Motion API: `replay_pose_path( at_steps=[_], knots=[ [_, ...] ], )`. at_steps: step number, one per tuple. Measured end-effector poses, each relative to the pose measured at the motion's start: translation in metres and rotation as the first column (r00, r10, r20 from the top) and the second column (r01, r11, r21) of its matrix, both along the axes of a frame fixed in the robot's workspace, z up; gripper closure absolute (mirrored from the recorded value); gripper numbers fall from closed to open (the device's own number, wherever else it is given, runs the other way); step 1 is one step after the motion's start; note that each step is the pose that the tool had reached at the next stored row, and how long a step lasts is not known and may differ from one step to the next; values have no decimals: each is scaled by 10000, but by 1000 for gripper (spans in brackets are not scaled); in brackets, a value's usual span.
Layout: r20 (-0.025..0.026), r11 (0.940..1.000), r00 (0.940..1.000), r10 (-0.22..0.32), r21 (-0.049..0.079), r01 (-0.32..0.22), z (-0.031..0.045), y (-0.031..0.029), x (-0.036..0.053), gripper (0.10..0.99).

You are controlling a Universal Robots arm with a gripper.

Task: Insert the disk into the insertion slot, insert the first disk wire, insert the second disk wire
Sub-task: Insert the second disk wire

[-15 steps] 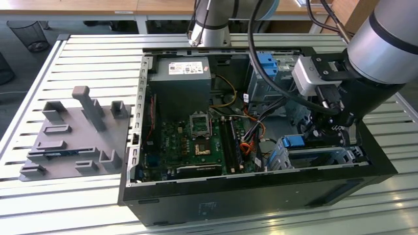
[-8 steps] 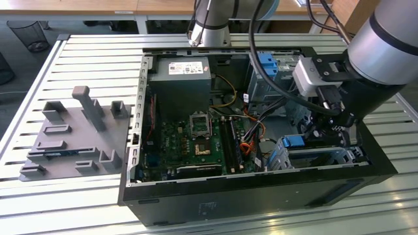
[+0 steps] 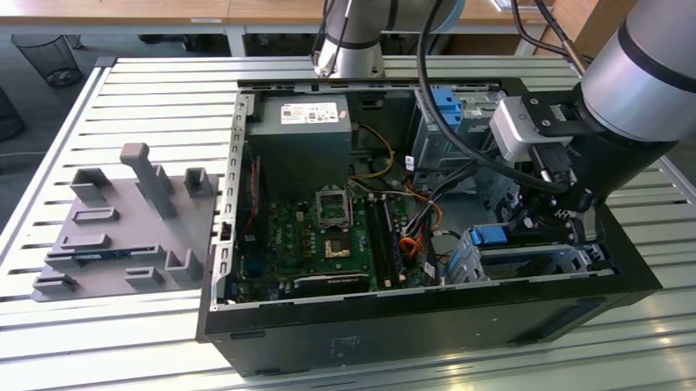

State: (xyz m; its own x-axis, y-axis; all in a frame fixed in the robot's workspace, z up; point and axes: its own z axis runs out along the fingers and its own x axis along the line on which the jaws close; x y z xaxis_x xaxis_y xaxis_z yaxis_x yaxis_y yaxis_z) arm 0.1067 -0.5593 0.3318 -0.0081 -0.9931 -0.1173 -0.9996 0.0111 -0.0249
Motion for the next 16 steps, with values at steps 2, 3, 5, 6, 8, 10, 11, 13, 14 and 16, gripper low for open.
replay_pose_path(
  at_steps=[2, 3, 5, 6, 8, 10, 11, 13, 14, 16],
  knots=[
    [0, 10000, 10000, -1, 0, 1, -1, -1, 0, 941],
    [0, 10000, 10000, -1, 0, 1, -3, -2, 0, 941],
    [0, 10000, 10000, -1, 1, 1, -3, -2, 0, 941],
    [0, 10000, 10000, -1, 0, 1, -3, -2, 1, 941],
    [0, 10000, 10000, -1, 1, 1, 0, -2, 1, 941],
    [0, 10000, 10000, -1, 1, 1, 9, -2, 1, 941],
    [0, 10000, 10000, -1, 1, 1, 11, -2, 1, 941],
    [0, 10000, 10000, -1, 0, 1, 13, -4, 0, 941],
    [0, 10000, 10000, -1, -1, 1, 13, -8, 0, 941],
    [0, 10000, 10000, -1, -1, 1, 13, -13, 0, 941]
  ],
)
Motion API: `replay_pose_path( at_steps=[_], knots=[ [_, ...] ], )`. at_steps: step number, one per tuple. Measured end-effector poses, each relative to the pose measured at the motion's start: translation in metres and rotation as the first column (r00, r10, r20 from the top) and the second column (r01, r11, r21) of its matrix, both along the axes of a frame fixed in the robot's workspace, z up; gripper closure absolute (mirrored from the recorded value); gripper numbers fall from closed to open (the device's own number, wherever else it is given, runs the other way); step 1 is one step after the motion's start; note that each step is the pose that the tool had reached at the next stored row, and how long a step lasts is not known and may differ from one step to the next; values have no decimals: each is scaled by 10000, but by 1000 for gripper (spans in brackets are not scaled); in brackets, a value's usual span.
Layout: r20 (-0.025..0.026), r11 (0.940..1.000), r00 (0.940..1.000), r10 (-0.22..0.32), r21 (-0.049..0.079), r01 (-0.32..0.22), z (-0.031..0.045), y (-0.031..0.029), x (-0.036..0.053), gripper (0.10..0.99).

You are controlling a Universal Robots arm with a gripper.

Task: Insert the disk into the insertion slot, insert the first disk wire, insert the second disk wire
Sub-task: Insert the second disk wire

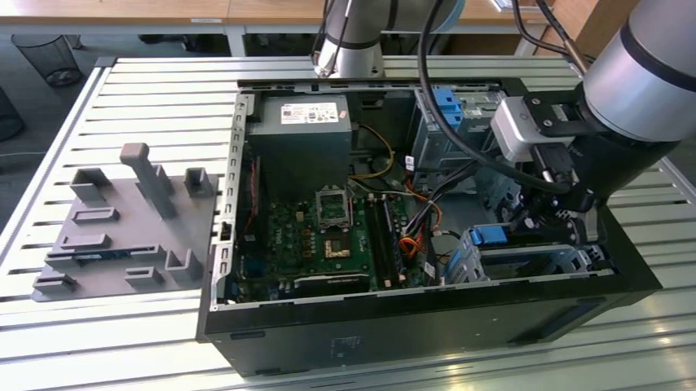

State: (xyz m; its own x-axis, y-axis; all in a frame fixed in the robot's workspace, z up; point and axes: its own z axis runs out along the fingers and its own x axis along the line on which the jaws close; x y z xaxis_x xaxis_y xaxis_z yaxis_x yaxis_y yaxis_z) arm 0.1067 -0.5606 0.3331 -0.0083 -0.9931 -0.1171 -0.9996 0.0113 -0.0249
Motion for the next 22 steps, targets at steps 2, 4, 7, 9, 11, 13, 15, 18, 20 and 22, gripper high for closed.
replay_pose_path(
  at_steps=[2, 4, 7, 9, 11, 13, 15, 18, 20, 22],
  knots=[
    [0, 10000, 10000, 0, 1, 0, -1, -6, 0, 941],
    [0, 10000, 10000, 0, 0, 0, -4, -8, 0, 941],
    [0, 10000, 10000, 0, 2, 0, -10, -8, 0, 941],
    [0, 10000, 10000, 0, 2, 0, -15, -8, 0, 941],
    [0, 10000, 10000, 0, 1, 0, -21, -8, 0, 941],
    [0, 10000, 10000, 0, 1, 0, -28, -8, 0, 941],
    [0, 10000, 10000, 0, 2, 0, -36, -8, 0, 941],
    [0, 10000, 10000, 0, 1, 0, -47, -8, 0, 941],
    [0, 10000, 10000, 0, 2, 0, -55, -8, 0, 941],
    [0, 10000, 10000, 0, -1, 0, -59, -8, 1, 941]
  ],
)
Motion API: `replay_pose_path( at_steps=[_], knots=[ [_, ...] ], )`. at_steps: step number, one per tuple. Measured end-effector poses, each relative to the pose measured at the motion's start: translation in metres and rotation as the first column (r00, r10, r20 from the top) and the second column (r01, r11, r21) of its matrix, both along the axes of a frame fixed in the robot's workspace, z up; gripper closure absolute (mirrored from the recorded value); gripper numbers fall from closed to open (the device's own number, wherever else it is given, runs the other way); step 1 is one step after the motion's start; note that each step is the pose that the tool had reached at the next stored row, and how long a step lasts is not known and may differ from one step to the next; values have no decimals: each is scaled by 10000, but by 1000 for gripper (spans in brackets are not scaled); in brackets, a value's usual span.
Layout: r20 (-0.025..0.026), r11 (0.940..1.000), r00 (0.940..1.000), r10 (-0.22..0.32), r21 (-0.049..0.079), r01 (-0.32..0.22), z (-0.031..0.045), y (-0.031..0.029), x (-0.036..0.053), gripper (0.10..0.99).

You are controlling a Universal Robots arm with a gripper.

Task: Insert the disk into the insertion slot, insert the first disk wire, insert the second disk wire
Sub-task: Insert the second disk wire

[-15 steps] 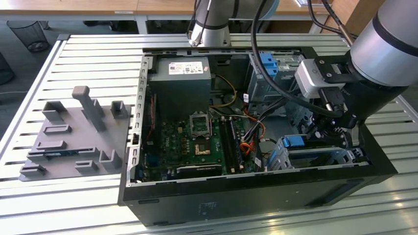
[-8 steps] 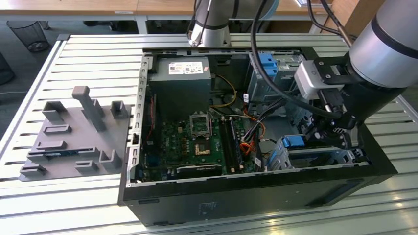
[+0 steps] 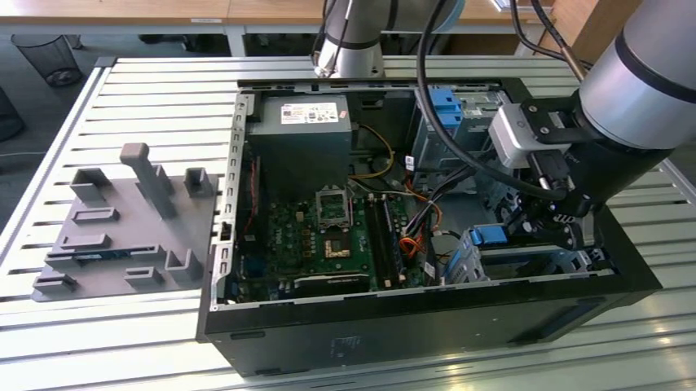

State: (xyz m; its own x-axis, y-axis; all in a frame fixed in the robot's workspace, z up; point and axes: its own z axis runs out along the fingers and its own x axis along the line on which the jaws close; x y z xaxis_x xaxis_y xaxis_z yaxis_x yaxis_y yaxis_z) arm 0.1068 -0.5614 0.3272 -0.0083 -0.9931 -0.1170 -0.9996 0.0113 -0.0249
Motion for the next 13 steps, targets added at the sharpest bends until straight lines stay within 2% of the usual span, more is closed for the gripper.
replay_pose_path(
  at_steps=[7, 8, 9, 10, 13],
  knots=[
    [0, 10000, 10000, 0, 4, 0, -4, 0, 7, 929],
    [0, 10000, 10000, 0, 4, 0, -4, 0, 8, 871],
    [0, 10000, 10000, 0, 3, 0, -3, 0, 8, 871],
    [0, 10000, 10000, 0, 3, 0, -3, 0, 8, 808],
    [0, 10000, 10000, 0, 0, 0, 1, 0, 9, 808]
  ],
)
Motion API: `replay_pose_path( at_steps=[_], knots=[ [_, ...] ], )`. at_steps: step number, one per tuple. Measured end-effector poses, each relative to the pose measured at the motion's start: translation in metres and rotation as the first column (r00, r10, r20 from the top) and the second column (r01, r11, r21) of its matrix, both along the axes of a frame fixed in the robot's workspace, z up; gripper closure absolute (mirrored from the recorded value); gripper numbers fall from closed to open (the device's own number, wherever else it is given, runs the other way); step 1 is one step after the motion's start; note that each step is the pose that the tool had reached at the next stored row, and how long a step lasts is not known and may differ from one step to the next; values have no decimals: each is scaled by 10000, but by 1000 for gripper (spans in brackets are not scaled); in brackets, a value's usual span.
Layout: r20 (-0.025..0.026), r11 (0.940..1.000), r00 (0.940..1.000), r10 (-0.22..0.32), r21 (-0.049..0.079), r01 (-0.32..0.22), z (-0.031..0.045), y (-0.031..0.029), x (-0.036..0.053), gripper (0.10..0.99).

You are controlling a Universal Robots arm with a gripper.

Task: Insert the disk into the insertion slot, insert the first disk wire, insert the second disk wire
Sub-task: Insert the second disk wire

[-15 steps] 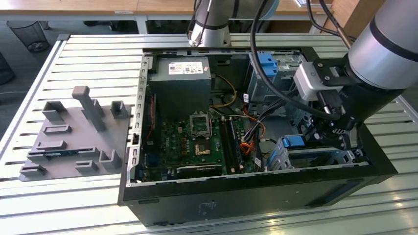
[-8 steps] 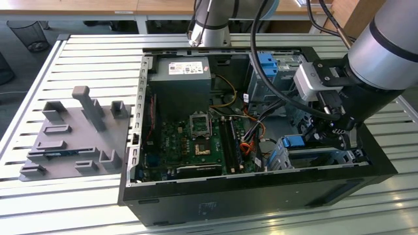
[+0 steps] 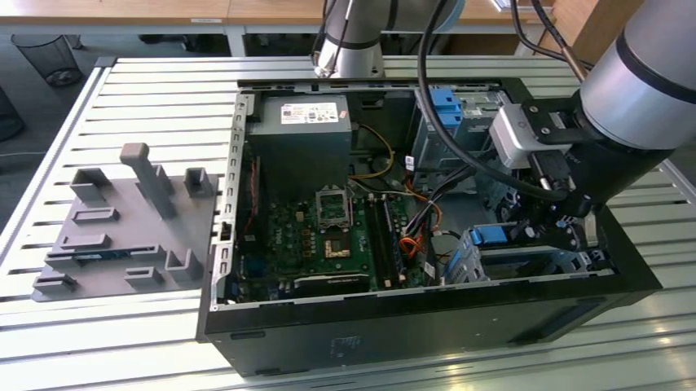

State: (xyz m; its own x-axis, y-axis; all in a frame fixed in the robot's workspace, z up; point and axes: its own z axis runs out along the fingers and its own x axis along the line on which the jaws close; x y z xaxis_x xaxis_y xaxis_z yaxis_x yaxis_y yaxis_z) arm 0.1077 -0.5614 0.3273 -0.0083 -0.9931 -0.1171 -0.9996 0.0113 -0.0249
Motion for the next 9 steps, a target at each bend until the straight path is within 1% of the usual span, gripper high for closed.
replay_pose_path(
  at_steps=[3, 9],
  knots=[
    [-4, 10000, 10000, 0, 4, 0, 20, 0, 0, 808],
    [-21, 10000, 10000, 0, 6, 0, 87, 1, 0, 808]
  ],
)
